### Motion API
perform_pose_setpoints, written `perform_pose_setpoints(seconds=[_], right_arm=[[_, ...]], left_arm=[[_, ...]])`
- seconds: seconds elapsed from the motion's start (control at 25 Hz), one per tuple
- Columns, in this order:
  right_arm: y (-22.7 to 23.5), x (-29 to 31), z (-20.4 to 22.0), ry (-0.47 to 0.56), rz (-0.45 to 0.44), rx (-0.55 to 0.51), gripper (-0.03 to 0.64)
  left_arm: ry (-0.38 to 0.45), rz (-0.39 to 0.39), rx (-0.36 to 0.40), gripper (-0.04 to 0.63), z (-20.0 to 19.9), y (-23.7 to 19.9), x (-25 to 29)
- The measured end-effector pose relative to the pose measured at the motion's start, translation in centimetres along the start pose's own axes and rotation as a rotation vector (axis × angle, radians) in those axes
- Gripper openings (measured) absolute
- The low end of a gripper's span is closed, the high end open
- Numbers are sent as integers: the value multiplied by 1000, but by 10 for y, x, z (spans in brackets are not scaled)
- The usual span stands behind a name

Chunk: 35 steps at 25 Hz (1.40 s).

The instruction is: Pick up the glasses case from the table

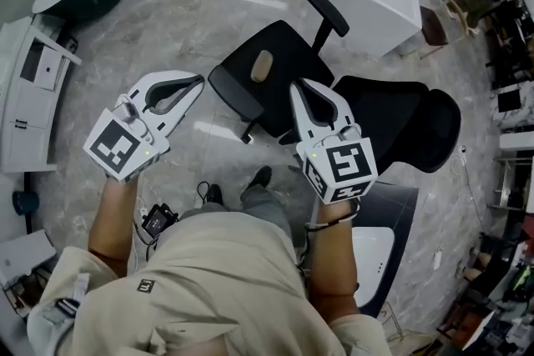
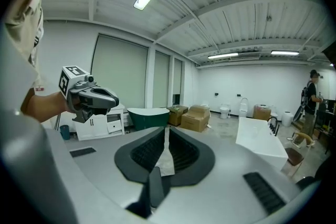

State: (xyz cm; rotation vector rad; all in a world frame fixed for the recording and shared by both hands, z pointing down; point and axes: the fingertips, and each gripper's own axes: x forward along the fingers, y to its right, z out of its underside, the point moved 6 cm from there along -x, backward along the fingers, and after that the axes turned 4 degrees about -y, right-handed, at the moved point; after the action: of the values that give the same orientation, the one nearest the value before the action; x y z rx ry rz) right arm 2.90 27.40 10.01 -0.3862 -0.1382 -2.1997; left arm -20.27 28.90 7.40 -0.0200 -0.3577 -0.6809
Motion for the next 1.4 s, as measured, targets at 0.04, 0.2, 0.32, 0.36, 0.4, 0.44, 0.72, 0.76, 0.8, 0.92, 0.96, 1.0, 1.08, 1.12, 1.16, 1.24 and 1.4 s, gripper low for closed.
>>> perform_pose_setpoints(seconds=[0.04,0.2,0.32,0.36,0.4,0.44,0.72,0.76,0.8,0.92,0.96,1.0,1.08,1.12,1.16,1.24,1.4], right_arm=[[6,5,-1,0,-10,-2,29],[30,23,-2,-4,-43,-4,29],[45,33,1,-12,-65,-3,29],[50,36,1,-13,-73,-4,29],[54,40,0,-14,-81,-5,29],[59,43,-1,-14,-88,-7,29],[82,63,-5,-5,-145,-4,29],[86,64,-4,-3,-153,-1,29],[89,66,-4,1,-161,2,29],[96,68,-3,16,-175,11,29],[99,68,-3,19,-176,15,29],[102,68,-2,21,-175,20,29],[108,67,-1,21,-167,33,29],[111,66,1,18,-159,38,29],[115,66,4,13,-149,43,29],[122,66,9,-3,-125,53,29],[133,70,16,-29,-74,68,29]], left_arm=[[-4,-8,-4,15,-1,-2,5],[11,-39,41,15,-9,-13,28],[14,-56,26,15,-12,-17,41],[9,-62,19,15,-12,-18,44],[9,-69,20,15,-14,-20,47],[6,-77,21,15,-16,-22,50],[-43,-137,9,15,-22,-29,65],[-55,-140,-13,15,-21,-27,67],[-66,-142,-28,15,-21,-25,69],[-84,-153,-28,15,-25,-23,74],[-88,-154,-26,15,-26,-24,76],[-92,-154,-26,15,-27,-24,78],[-99,-144,-22,15,-29,-25,84],[-101,-135,-19,15,-30,-26,88],[-100,-125,-16,15,-31,-28,94],[-95,-98,-15,15,-31,-34,105],[-64,-32,12,15,-29,-51,133]])
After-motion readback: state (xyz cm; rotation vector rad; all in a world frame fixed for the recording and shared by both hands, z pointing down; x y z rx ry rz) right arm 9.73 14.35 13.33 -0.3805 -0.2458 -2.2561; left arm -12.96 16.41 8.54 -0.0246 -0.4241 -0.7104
